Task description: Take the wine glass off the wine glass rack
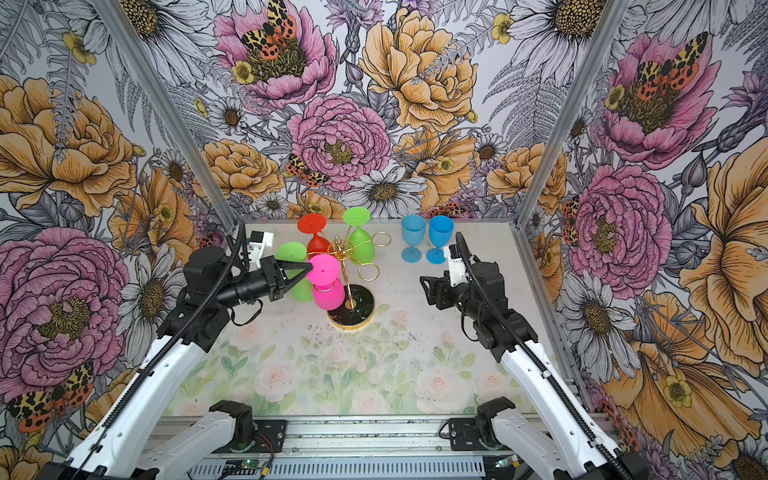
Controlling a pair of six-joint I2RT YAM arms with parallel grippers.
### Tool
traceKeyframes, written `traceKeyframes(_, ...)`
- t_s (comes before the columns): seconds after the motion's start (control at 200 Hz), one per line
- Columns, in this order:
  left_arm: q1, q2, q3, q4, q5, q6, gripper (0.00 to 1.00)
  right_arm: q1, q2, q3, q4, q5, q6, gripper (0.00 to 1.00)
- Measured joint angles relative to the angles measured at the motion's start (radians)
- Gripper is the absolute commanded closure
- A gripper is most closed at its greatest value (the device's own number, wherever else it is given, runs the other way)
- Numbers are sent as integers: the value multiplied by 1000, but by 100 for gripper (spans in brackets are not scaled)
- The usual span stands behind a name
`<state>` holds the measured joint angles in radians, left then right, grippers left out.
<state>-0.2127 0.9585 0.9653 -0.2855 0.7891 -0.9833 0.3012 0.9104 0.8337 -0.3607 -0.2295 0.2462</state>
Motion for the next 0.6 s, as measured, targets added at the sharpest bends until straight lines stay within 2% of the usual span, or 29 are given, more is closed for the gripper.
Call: traceKeyframes(0.595, 30, 21, 0, 43, -7, -62, 100, 1, -8, -11, 1, 0, 0, 26)
